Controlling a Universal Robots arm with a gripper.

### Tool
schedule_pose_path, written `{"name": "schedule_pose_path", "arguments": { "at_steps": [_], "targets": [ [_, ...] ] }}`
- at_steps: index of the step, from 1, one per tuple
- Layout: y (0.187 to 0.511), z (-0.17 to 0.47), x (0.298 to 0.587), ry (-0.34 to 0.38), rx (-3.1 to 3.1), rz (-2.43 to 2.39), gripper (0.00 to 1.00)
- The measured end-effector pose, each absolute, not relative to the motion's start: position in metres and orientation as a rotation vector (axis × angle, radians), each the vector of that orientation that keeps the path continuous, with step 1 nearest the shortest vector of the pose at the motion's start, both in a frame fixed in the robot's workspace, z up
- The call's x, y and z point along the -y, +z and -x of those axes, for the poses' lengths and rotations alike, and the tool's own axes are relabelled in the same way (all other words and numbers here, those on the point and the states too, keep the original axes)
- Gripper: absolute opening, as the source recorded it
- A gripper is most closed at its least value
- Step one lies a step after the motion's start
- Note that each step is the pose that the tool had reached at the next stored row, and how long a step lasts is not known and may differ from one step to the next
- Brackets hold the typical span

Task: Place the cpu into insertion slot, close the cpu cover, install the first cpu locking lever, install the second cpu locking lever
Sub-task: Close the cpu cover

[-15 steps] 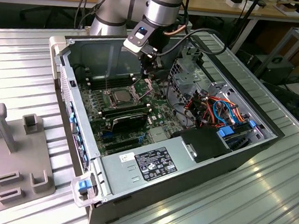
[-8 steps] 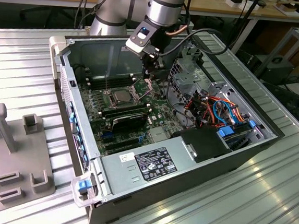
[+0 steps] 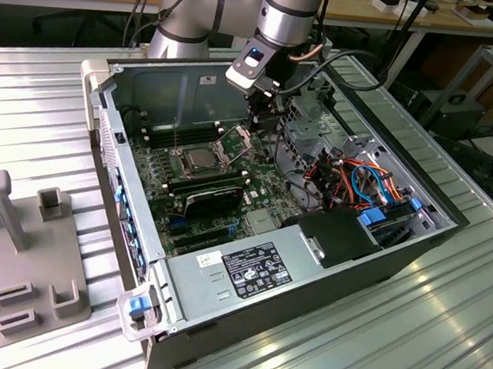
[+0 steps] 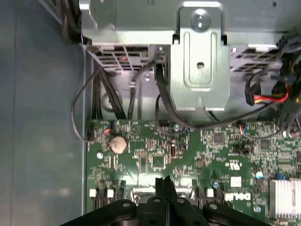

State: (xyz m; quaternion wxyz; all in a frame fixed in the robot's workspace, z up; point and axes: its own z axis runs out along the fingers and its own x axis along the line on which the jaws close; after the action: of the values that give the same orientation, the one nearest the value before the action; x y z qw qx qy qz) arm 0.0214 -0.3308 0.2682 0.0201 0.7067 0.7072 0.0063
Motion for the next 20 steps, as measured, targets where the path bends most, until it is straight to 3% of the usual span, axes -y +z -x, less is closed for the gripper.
{"name": "schedule_pose_path", "arguments": {
  "at_steps": [20],
  "targets": [
    [0.24,-0.027,0.329,0.019,-2.194,-2.193,0.11]
  ]
}}
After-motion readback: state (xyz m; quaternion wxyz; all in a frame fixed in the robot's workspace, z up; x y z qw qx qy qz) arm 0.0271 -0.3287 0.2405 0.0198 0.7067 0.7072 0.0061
